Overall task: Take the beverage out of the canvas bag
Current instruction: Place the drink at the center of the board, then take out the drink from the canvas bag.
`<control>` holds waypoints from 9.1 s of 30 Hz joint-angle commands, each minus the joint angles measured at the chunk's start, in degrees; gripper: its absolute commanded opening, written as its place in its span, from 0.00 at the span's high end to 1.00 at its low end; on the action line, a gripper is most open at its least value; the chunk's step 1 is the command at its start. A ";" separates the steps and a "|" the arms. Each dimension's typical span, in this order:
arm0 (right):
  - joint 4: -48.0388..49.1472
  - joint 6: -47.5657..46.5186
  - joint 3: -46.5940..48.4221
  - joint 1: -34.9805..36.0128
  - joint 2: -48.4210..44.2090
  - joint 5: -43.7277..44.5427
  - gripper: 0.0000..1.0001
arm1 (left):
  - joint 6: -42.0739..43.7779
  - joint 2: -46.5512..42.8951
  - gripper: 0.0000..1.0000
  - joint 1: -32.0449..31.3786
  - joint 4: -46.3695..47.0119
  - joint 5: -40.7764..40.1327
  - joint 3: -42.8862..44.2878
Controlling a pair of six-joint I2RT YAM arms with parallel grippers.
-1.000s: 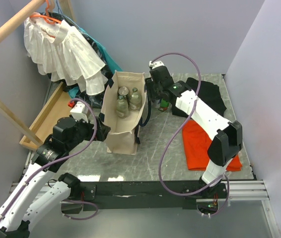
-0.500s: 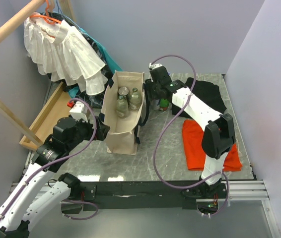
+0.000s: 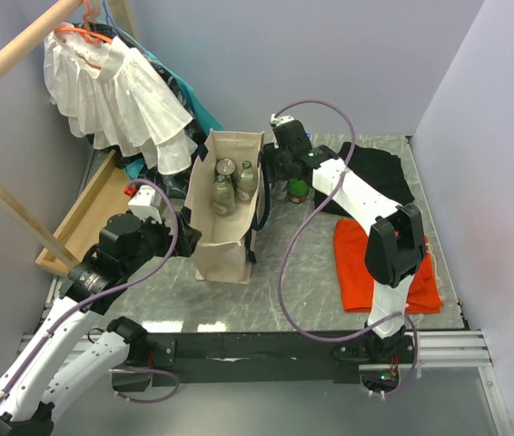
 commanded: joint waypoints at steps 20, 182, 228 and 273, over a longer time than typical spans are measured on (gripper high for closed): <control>5.31 0.58 2.70 -0.38 3.11 -0.42 1.00 | -0.47 -0.14 0.04 -0.25 1.15 -1.12 -0.30; -6.47 -6.89 20.63 16.67 -0.32 -5.16 0.25 | -0.38 -0.14 0.04 -2.97 1.33 -0.41 -0.47; -5.32 -1.01 30.03 11.75 17.17 -11.14 0.36 | -1.00 0.39 0.04 -6.14 0.80 -2.26 -0.47; -8.13 -1.71 33.81 11.66 22.79 -10.62 0.47 | -1.18 -0.05 0.04 -6.58 0.71 -2.79 -0.47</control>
